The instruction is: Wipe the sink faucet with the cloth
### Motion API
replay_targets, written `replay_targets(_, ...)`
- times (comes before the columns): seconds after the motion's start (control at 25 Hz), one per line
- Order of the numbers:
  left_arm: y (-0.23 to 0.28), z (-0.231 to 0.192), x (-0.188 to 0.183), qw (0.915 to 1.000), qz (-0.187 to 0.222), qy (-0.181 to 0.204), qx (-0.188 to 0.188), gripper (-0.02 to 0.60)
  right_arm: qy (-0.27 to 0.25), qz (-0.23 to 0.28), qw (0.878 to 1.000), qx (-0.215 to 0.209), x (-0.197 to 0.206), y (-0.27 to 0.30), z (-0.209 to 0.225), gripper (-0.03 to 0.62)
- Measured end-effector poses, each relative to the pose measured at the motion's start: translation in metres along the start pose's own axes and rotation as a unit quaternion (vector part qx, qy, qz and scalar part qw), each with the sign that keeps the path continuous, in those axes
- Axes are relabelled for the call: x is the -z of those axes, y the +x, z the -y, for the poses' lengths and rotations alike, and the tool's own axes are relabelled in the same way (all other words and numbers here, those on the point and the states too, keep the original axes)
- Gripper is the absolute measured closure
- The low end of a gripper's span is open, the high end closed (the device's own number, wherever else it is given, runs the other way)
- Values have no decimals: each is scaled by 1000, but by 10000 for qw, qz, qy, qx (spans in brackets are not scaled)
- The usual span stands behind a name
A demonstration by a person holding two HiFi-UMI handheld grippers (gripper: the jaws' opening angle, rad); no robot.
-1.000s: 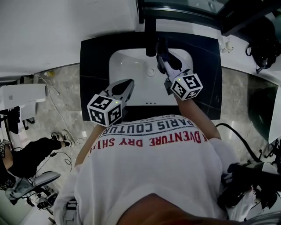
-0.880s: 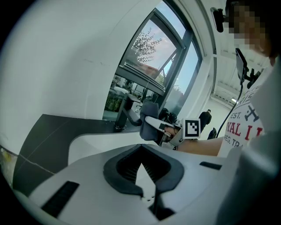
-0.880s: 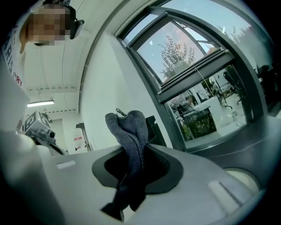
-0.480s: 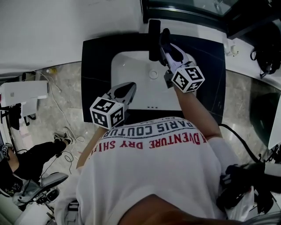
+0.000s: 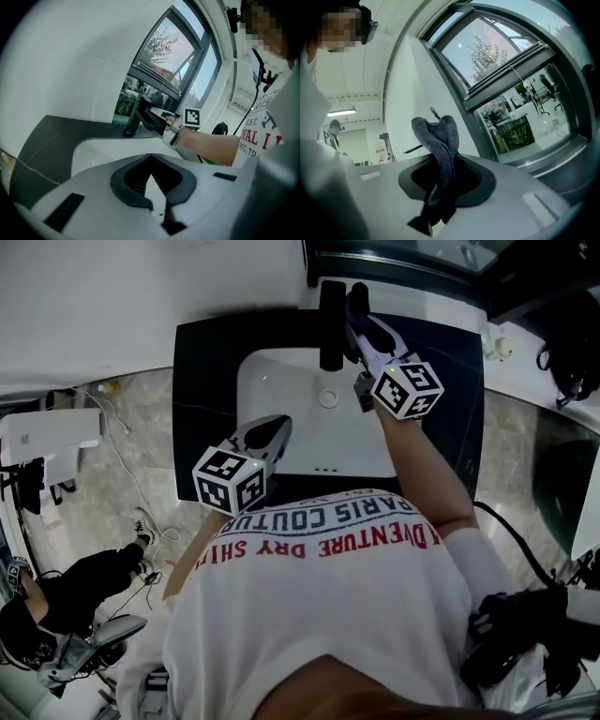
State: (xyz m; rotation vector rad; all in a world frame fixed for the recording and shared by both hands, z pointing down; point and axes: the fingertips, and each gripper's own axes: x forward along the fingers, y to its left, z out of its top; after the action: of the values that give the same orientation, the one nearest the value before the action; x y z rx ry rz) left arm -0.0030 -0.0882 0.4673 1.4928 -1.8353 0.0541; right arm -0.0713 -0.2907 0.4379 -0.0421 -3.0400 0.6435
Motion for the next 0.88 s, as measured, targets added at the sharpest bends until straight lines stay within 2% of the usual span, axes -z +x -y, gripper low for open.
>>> replay_targets(0.2,-1,-2,-2,10000,17,-12,-31,580,53,396,9991,121,-31,-8,8,526)
replay_targets(0.4,2,-4,0,10000,13,-36,-64,580,146,539,9984,14,-49,2,14,528)
replay_targets(0.56,8,-9,2,9999,-4,-70,-95,580,264,533,9982,-17,-44,11,18,528)
replay_targets(0.88,13,-10,-1,9999,12,-105,-73,580,408,146,9990,51,-13,20,26,528)
